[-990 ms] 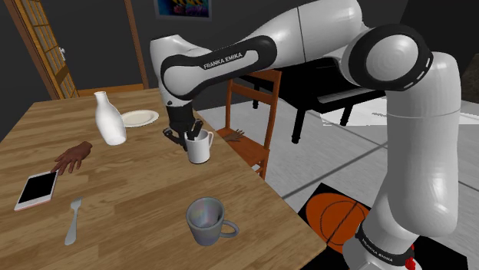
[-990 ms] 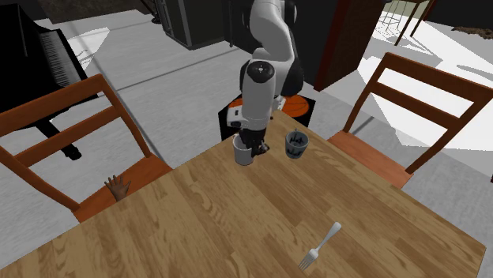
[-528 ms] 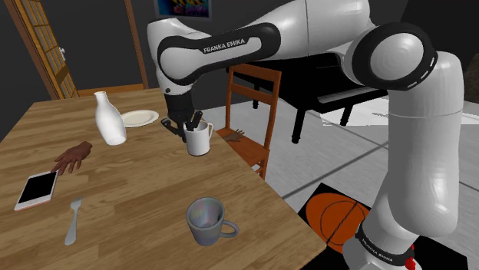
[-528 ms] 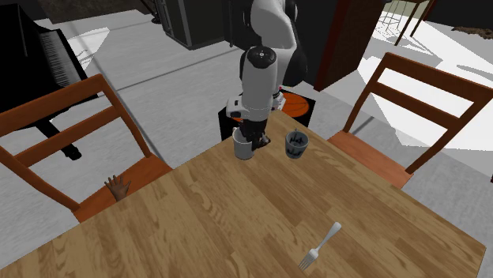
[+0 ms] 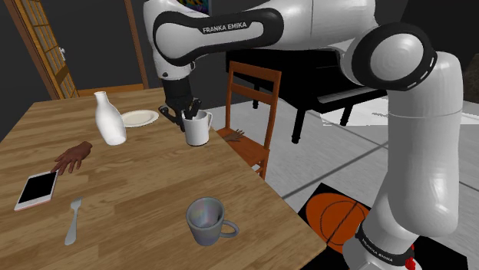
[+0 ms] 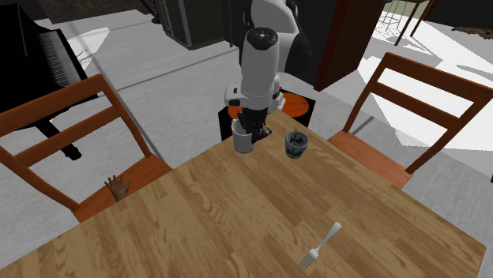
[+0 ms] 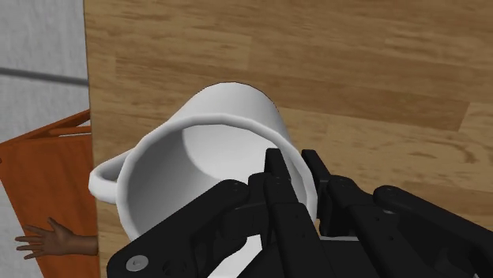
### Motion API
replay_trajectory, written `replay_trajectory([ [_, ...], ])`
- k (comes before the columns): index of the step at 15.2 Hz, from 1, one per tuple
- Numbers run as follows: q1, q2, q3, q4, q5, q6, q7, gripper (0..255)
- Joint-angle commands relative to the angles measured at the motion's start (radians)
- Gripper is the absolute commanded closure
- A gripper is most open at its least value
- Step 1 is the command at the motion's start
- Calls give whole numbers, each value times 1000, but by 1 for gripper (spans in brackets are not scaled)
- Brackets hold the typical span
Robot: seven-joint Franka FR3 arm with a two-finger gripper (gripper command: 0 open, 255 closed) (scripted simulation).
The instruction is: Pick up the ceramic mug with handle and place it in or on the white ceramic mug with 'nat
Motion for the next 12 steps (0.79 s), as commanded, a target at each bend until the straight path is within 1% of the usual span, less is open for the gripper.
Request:
replay_trajectory([
  [1,4,-30,7,-29,9,-1,13,255],
  [6,23,-177,41,-211,57,38,74,255],
  [12,61,-324,85,-369,118,57,151,255],
])
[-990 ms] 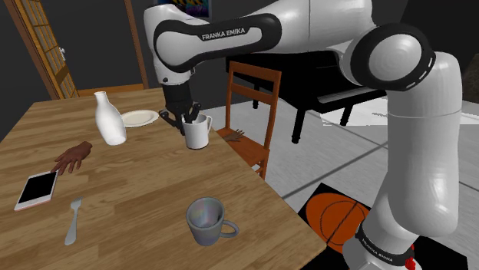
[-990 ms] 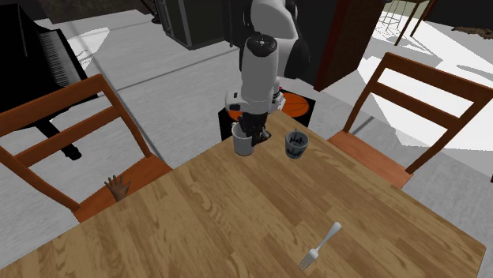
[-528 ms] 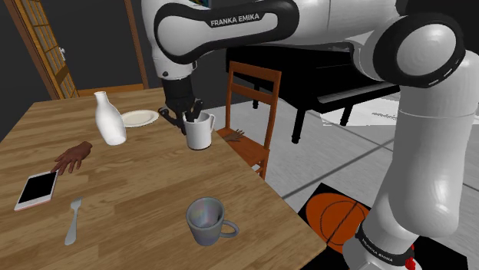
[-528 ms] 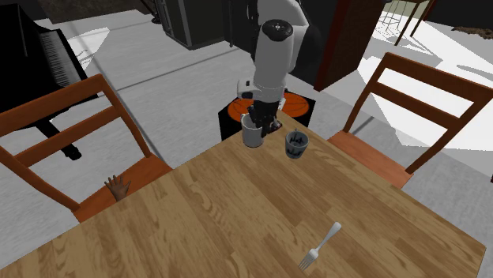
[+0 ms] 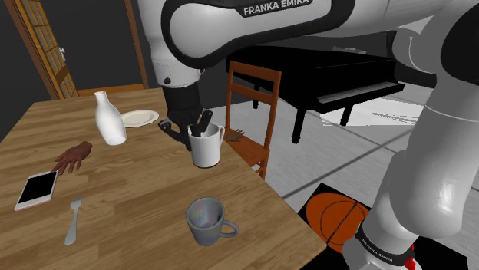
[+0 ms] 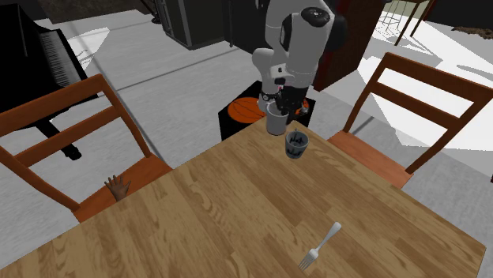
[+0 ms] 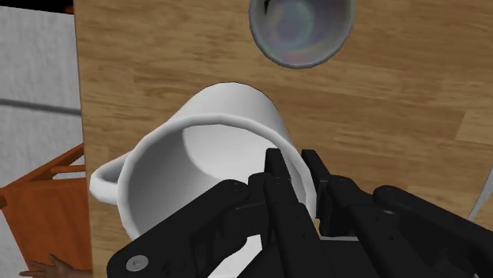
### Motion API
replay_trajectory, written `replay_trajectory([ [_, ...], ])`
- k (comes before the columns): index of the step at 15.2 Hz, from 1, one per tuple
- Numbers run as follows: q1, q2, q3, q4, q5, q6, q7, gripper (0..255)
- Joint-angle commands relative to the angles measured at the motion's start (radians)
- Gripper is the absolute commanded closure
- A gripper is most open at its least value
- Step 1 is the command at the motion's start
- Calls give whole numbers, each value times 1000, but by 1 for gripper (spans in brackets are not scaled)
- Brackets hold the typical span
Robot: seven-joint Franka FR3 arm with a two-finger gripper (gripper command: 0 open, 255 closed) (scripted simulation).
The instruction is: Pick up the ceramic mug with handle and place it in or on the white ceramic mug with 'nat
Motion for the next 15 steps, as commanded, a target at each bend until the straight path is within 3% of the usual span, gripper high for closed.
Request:
replay_trajectory([
  [1,14,-43,14,-50,20,9,26,255],
  [8,75,-175,75,-161,92,1,129,255],
  [15,77,-169,78,-250,90,94,133,255],
])
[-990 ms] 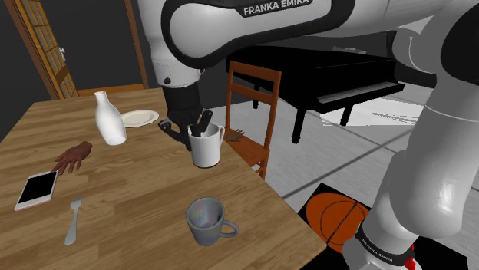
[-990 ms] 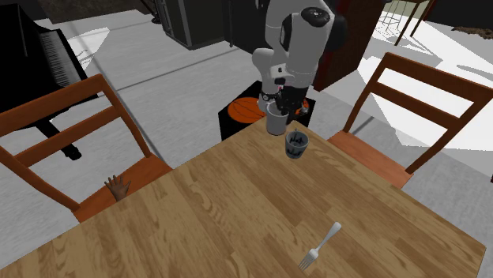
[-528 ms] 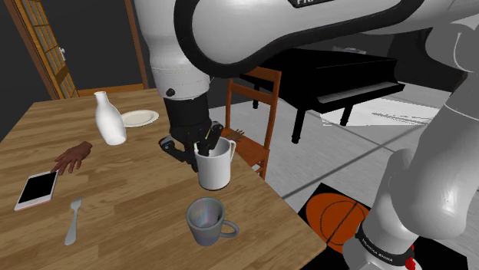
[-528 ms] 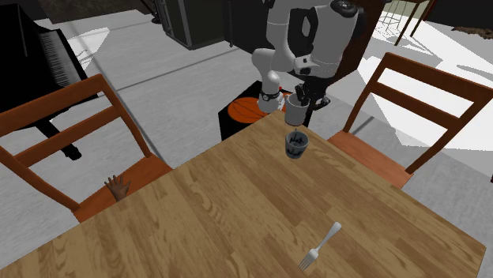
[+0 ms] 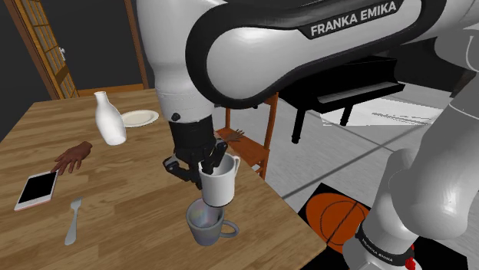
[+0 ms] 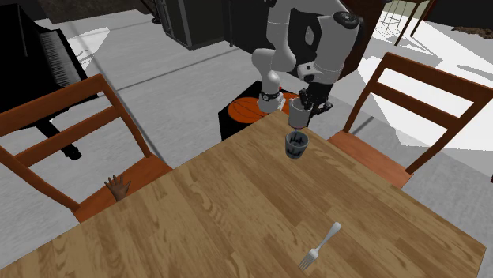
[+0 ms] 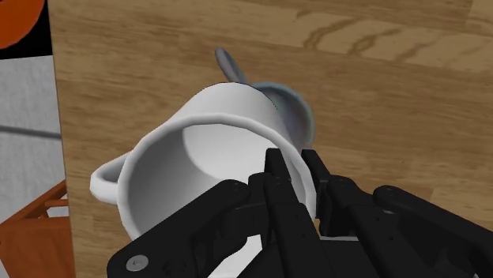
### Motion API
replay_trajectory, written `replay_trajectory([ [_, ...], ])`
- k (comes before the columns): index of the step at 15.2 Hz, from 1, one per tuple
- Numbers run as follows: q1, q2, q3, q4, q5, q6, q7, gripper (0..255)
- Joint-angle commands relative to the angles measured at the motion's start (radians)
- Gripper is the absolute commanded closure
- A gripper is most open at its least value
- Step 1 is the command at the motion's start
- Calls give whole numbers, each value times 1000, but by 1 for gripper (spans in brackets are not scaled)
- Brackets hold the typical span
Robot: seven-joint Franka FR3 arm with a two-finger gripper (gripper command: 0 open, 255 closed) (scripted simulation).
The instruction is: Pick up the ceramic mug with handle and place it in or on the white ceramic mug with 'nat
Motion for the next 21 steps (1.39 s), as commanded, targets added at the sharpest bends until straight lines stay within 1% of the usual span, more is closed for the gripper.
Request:
replay_trajectory([
  [1,0,5,1,-22,-2,27,2,255],
  [11,2,37,9,-125,-16,158,16,255],
  [18,3,37,9,-125,-16,158,16,255],
  [19,3,36,9,-125,-16,157,16,0],
  [21,2,36,9,-125,-16,158,16,0],
])
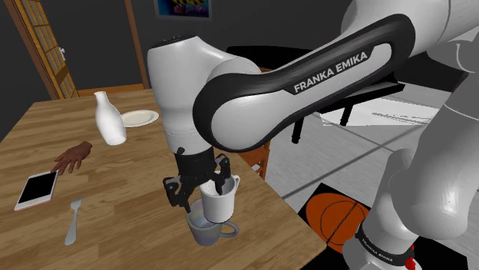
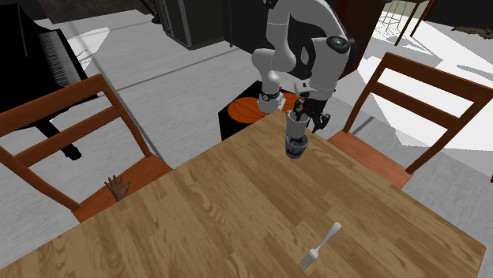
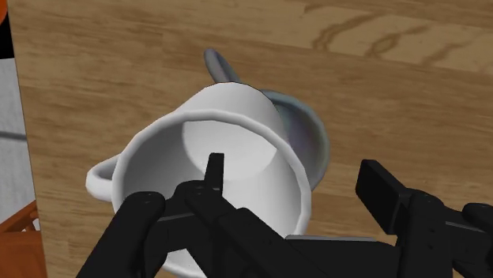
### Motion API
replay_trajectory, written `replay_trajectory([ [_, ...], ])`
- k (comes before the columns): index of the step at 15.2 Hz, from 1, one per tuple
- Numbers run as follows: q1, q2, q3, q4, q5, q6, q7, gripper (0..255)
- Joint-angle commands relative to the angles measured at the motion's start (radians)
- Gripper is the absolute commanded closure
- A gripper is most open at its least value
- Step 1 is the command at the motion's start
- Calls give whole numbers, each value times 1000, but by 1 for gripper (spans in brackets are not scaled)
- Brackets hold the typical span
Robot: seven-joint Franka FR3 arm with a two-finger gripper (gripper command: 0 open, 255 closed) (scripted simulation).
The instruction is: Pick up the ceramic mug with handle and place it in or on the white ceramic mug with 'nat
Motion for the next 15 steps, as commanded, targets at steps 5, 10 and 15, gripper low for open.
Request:
replay_trajectory([
  [5,0,-13,-2,56,6,-67,-5,0],
  [10,-1,-19,-4,110,8,-127,-7,0],
  [15,-1,-19,-4,110,8,-127,-7,0],
])
